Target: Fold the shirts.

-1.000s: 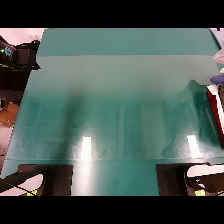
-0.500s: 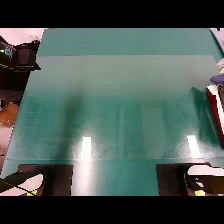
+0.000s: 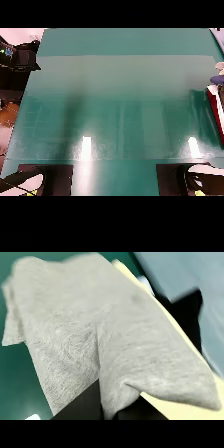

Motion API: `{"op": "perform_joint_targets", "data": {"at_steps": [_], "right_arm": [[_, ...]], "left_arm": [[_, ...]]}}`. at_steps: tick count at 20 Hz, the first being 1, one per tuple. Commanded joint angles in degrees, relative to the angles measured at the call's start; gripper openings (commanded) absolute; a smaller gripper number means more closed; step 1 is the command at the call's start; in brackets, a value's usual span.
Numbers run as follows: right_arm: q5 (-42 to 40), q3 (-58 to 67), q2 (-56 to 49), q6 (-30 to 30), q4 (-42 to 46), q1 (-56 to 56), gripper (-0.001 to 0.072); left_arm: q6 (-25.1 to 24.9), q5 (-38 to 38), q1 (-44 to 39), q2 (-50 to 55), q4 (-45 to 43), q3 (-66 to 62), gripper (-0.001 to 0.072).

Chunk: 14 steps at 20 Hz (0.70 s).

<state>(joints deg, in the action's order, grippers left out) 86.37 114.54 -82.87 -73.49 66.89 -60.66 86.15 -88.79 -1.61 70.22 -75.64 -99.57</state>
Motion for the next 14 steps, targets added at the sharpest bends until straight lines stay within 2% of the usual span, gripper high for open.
{"op": "perform_joint_targets", "data": {"at_steps": [1, 2, 3, 4, 5, 6, 7, 10, 12, 13, 14], "right_arm": [[8.8, 0.0, 0.4, -8.2, 5.3, -4.2, 0.0014], [10.1, 0.0, 0.4, -8.7, 5.3, -5.2, 0.0017], [11.4, 0.0, 0.4, -9.1, 5.3, -6.0, 0.0051], [12.5, 0.0, 0.4, -9.1, 5.3, -6.6, 0.0214], [13.2, 0.0, 0.4, -9.1, 5.3, -7.4, 0.0432], [14.2, 0.0, 0.4, -9.1, 5.2, -8.1, 0.0523], [15.7, 0.0, 0.4, -9.1, 5.1, -8.7, 0.052], [17.0, 0.0, 1.2, -14.1, 4.5, -11.4, 0.0504], [14.4, 0.0, 2.9, -14.1, -0.7, -12.1, 0.0492], [12.5, 0.0, 4.0, -14.1, -4.5, -12.0, 0.0439], [10.4, 0.0, 5.2, -14.1, -8.5, -11.6, 0.0439]], "left_arm": [[-1.1, 0.0, 0.0, 0.0, 0.0, 0.0, 0.002], [-1.1, 0.0, 0.0, 0.0, 0.0, 0.0, 0.002], [-1.1, 0.0, 0.0, 0.0, 0.0, 0.0, 0.002], [-1.1, 0.0, 0.0, 0.0, 0.0, 0.0, 0.002], [-1.1, 0.0, 0.0, 0.0, 0.0, 0.0, 0.0019], [-1.1, 0.0, 0.0, 0.0, 0.0, 0.0, 0.002], [-1.2, 0.0, 0.0, 0.0, 0.0, 0.0, 0.002], [-1.1, 0.0, 0.0, 0.0, 0.0, 0.0, 0.002], [-1.1, 0.1, 0.0, 0.0, 0.0, 0.0, 0.002], [-1.1, 0.7, 0.0, 0.0, 0.0, 0.0, 0.002], [-1.1, 1.2, 0.0, 0.0, 0.0, 0.0, 0.002]]}}
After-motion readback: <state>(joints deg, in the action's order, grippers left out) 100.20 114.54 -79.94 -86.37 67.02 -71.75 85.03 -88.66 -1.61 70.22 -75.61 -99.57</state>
